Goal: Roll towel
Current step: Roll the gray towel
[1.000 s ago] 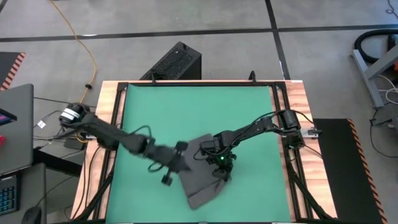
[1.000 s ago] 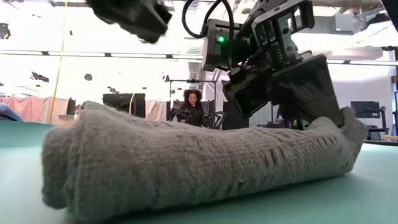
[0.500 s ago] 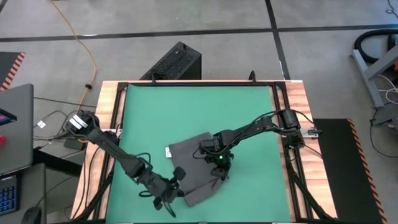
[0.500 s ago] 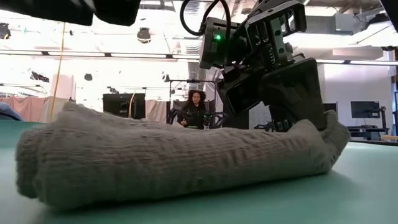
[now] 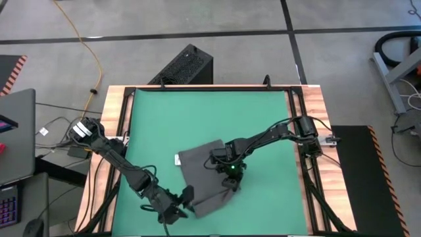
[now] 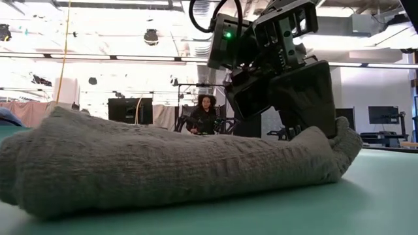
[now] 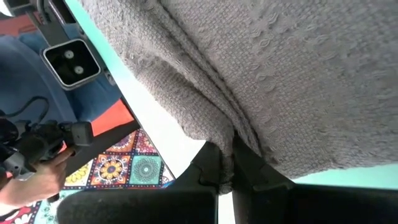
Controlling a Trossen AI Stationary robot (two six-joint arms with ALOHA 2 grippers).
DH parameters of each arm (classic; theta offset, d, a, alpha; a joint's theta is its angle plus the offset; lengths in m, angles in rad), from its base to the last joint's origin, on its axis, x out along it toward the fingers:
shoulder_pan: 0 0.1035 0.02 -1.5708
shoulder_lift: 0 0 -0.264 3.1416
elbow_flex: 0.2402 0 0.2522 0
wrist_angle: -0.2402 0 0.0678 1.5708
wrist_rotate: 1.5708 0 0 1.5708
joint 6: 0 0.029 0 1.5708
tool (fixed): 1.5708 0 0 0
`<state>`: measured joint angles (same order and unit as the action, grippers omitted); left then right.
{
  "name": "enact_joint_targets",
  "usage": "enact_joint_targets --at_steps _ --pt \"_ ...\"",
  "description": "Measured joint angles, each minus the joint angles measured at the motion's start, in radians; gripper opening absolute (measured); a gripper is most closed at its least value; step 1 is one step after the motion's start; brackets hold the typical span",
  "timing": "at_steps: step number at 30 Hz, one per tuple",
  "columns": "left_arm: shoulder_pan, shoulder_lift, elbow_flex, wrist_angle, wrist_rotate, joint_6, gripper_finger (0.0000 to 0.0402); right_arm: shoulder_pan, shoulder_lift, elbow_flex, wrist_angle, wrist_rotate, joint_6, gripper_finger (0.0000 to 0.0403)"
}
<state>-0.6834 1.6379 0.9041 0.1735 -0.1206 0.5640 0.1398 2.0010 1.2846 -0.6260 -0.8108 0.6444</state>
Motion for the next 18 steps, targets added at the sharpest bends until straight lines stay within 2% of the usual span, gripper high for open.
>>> enact_joint_targets --at_steps 3,7,12,18 --pt "-0.005 0.000 -0.006 0.009 -0.136 0.025 0.0186 -0.004 0.000 0.000 0.019 0.000 0.003 0.0026" --pt "0.005 0.009 -0.006 0.003 -0.061 -0.024 0.0187 -0.004 0.000 0.000 0.022 0.001 0.010 0.0026" --pt "-0.014 0.091 -0.006 0.034 -0.052 0.016 0.0188 -0.004 0.000 0.000 0.033 0.005 0.010 0.0026" --pt "-0.029 0.172 0.000 0.074 -0.219 0.022 0.0187 -0.004 0.000 0.000 0.039 0.008 0.010 0.0026"
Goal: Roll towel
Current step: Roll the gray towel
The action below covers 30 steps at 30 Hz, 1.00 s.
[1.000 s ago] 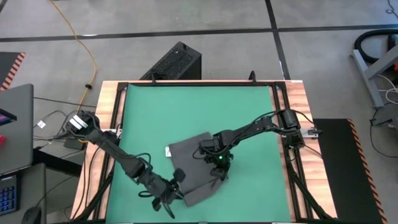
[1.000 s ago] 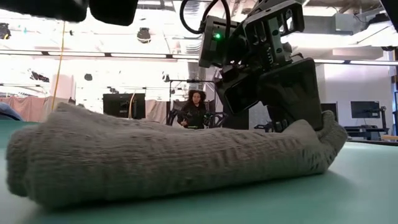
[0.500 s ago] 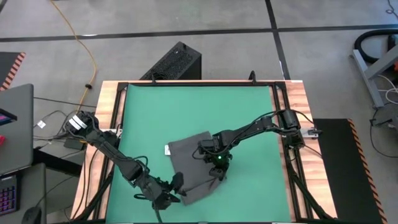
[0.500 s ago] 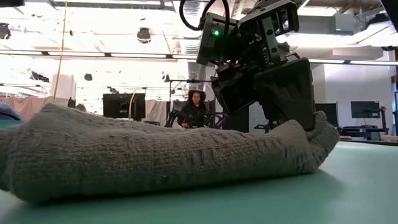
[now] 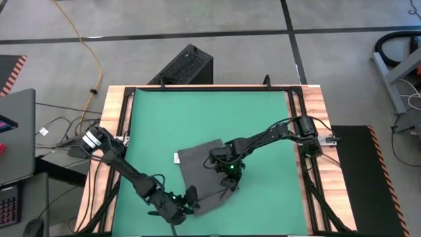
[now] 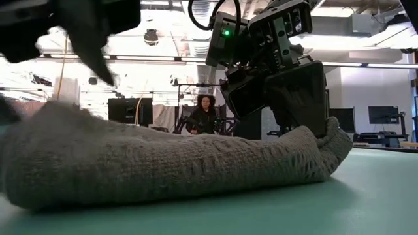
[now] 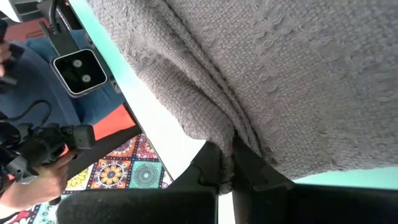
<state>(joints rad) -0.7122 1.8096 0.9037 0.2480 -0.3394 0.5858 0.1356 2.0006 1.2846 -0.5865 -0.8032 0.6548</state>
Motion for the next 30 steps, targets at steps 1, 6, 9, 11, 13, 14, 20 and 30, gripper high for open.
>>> enact_joint_targets --at_steps 1,6,9,11,13,14,20,30 --pt "0.002 0.003 0.002 0.022 0.006 -0.004 0.0187 0.000 0.000 0.000 0.000 0.000 0.000 0.0026" --pt "-0.001 0.044 0.003 0.080 0.069 -0.017 0.0187 0.000 0.000 0.000 0.001 0.002 0.000 0.0026" --pt "-0.009 0.056 0.003 0.061 0.054 -0.068 0.0187 0.000 0.000 0.000 0.000 0.005 0.000 0.0026" --pt "-0.021 0.059 0.002 0.042 -0.005 -0.091 0.0187 0.000 0.000 0.000 0.000 0.009 0.000 0.0026" --pt "-0.024 0.059 0.001 0.055 -0.032 -0.077 0.0187 0.000 0.000 0.000 0.002 0.013 0.000 0.0026" --pt "-0.024 0.058 0.002 0.059 -0.027 -0.078 0.0187 0.000 0.000 0.000 0.002 0.014 0.000 0.0026" --pt "-0.008 0.093 0.001 0.062 0.001 -0.103 0.0187 -0.004 0.000 0.000 0.003 0.016 0.000 0.0026" --pt "0.014 0.118 0.003 0.061 0.002 -0.288 0.0176 -0.005 0.000 0.000 0.008 0.019 0.001 0.0026"
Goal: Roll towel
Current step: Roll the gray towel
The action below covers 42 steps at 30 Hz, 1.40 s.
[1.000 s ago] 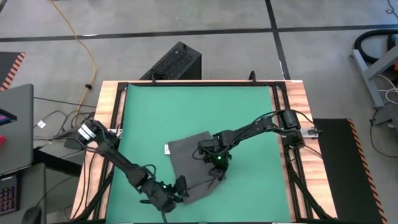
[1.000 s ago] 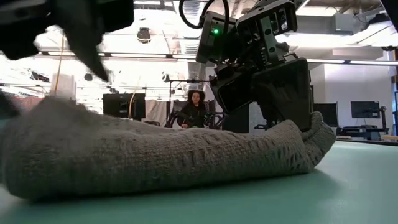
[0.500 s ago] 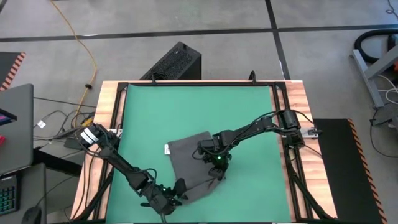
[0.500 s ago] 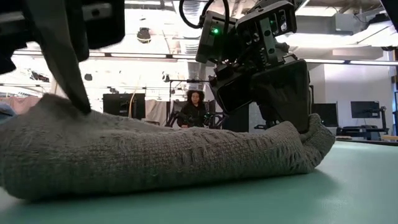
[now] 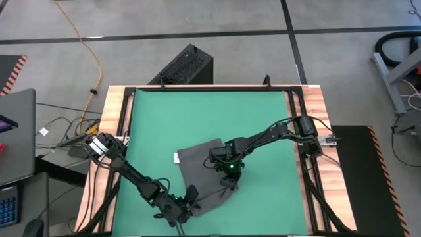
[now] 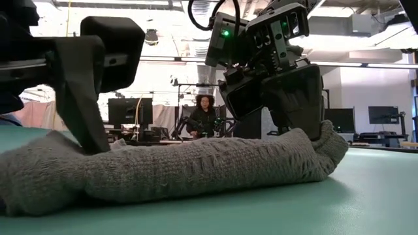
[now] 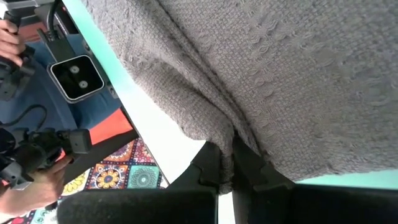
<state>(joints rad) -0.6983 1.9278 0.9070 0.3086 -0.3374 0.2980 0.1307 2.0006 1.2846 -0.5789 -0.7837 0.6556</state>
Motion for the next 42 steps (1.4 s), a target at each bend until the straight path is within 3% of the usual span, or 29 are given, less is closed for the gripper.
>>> enact_joint_targets --at_steps 3,8,10,21,23,27,31,36,42 --pt "0.000 0.000 0.000 -0.021 0.000 -0.058 0.0141 0.000 0.000 0.000 0.000 0.000 0.000 0.0026" --pt "0.002 0.001 0.000 -0.075 -0.027 -0.214 0.0037 0.000 0.000 0.000 0.002 0.000 0.000 0.0026" --pt "0.002 0.001 0.000 -0.088 -0.027 -0.291 0.0015 0.000 0.000 0.000 0.002 0.000 0.000 0.0026" --pt "0.007 -0.054 -0.065 -0.083 0.085 -0.619 0.0003 0.006 0.000 0.001 -0.011 -0.015 0.000 0.0026" --pt "0.013 -0.081 -0.133 0.026 0.097 -0.702 0.0003 0.009 0.000 0.002 -0.008 -0.016 -0.001 0.0026" --pt "0.050 -0.115 -0.303 0.397 0.153 -0.873 0.0002 0.011 0.000 0.002 -0.008 -0.016 -0.001 0.0026" --pt "0.085 -0.115 -0.396 0.665 0.204 -1.014 0.0002 0.011 0.000 0.002 -0.011 -0.021 0.007 0.0026" --pt "0.106 -0.117 -0.426 0.835 0.221 -1.045 0.0002 0.011 -0.006 0.002 -0.017 -0.031 0.029 0.0026" --pt "0.111 -0.117 -0.470 0.754 0.175 -1.186 0.0002 0.005 -0.006 0.002 0.004 -0.055 0.028 0.0026"
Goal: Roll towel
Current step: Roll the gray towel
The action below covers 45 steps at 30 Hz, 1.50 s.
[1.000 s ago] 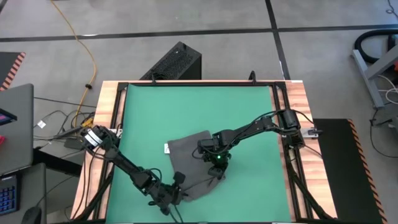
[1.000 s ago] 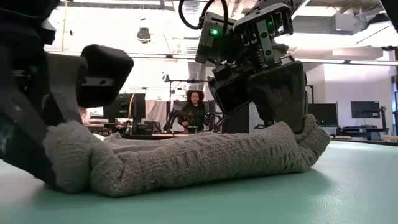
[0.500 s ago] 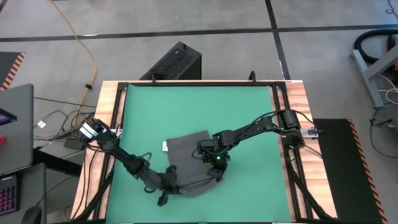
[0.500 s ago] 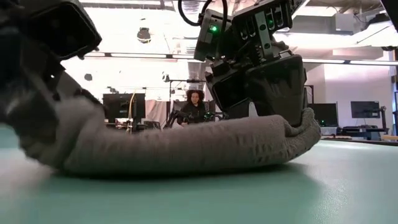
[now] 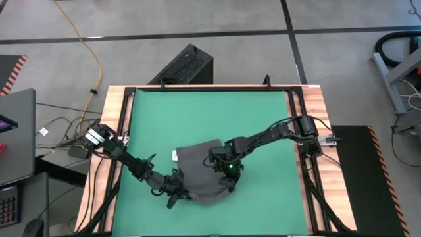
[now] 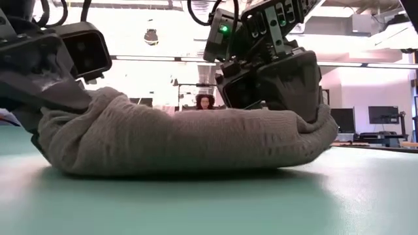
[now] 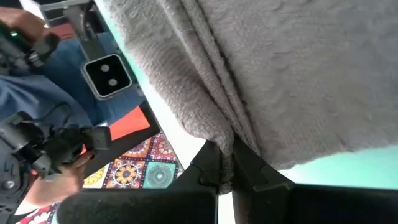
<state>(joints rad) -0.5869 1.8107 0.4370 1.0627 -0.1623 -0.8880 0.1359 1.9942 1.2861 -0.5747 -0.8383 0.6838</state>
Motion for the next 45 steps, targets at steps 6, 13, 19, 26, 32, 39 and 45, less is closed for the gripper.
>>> enact_joint_targets --at_steps 6,13,19,26,32,39,45 --pt "0.001 -0.002 -0.015 0.018 -0.012 -0.106 0.0002 -0.033 0.000 -0.001 -0.002 -0.021 0.023 0.0026" --pt "-0.002 0.000 -0.016 0.119 0.001 -0.217 0.0001 -0.059 -0.004 0.000 -0.005 -0.058 0.026 0.0026" --pt "0.000 0.005 -0.032 0.071 -0.010 -0.310 0.0001 -0.091 -0.005 0.001 -0.009 -0.067 0.019 0.0026" --pt "-0.001 0.006 -0.104 0.159 -0.058 -0.394 0.0001 -0.112 0.004 0.001 0.006 -0.061 0.015 0.0026" --pt "-0.006 0.004 -0.128 0.170 -0.059 -0.426 0.0000 -0.127 0.023 0.002 0.006 -0.020 0.015 0.0026" --pt "-0.011 0.001 -0.110 0.075 -0.014 -0.406 0.0000 -0.160 0.021 0.002 0.011 0.026 0.026 0.0026" --pt "-0.012 0.001 -0.109 0.053 -0.034 -0.418 0.0000 -0.184 0.021 0.002 0.019 0.073 0.075 0.0026"
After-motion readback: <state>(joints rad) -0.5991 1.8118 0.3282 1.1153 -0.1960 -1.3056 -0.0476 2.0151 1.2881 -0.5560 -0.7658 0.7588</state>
